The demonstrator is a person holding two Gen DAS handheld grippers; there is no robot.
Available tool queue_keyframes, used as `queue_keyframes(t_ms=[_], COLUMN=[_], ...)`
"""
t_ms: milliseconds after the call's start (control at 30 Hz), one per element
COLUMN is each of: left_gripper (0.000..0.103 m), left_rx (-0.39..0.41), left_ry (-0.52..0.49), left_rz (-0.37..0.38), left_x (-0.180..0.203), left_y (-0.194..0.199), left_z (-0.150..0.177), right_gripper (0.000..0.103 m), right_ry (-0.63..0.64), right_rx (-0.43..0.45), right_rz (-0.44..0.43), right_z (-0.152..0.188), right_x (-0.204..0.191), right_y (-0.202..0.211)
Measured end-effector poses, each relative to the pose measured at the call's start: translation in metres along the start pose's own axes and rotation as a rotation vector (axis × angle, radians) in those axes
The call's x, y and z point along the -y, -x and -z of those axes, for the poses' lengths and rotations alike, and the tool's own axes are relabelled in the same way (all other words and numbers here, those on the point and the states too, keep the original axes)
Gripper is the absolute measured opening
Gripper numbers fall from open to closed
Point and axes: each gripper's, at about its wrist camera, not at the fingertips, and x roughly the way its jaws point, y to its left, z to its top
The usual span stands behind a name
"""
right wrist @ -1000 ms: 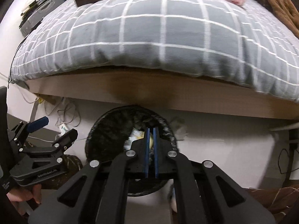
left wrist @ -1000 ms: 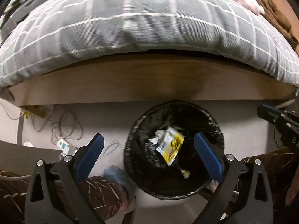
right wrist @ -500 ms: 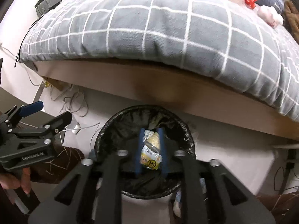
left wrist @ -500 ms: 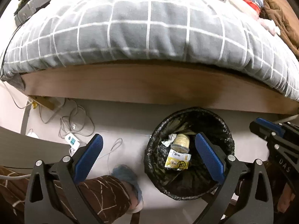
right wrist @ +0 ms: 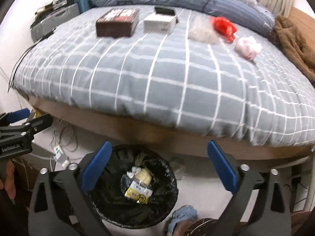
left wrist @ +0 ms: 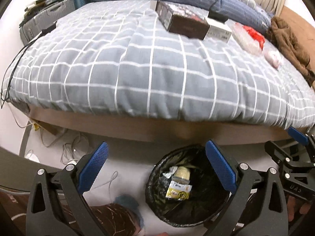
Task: Collect trash
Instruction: 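Raise both tools back toward the bed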
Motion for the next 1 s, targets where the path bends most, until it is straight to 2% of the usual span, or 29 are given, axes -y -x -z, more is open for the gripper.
queue_keyframes(t_ms=[300, 600, 700, 833, 1000], left_gripper=[0.097, 0.097, 0.097, 0.097, 0.097], left_rx=[0.065, 0.082, 0.084, 0.098, 0.119], left_ry=[-0.027, -0.071, -0.075, -0.079, -0.060], left_rz=[0.042, 0.072, 0.075, 0.070, 0.067], left_x=[0.024, 0.064, 0.076, 0.088, 0.089], left_y=[0.011, 0.001, -0.004, -0.010, -0.018], left_z=[-0.040, -0.070, -0.080, -0.098, -0.126], right_gripper=[0.095, 0.095, 0.095, 0.095, 0.095], right_ry=[0.010, -0.100, -0.148, -0.120, -0.124], right_rx=[0.102, 0.178, 0.190, 0.202, 0.201], right_rz=[0.077, 0.159, 0.168, 0.215, 0.218], right_z=[-0.034, -0.069, -0.075, -0.087, -0.103], right_x=[0.023, 0.103, 0.125, 0.136, 0.146], right_y=[0.019, 0.039, 0.040, 0.035, 0.024])
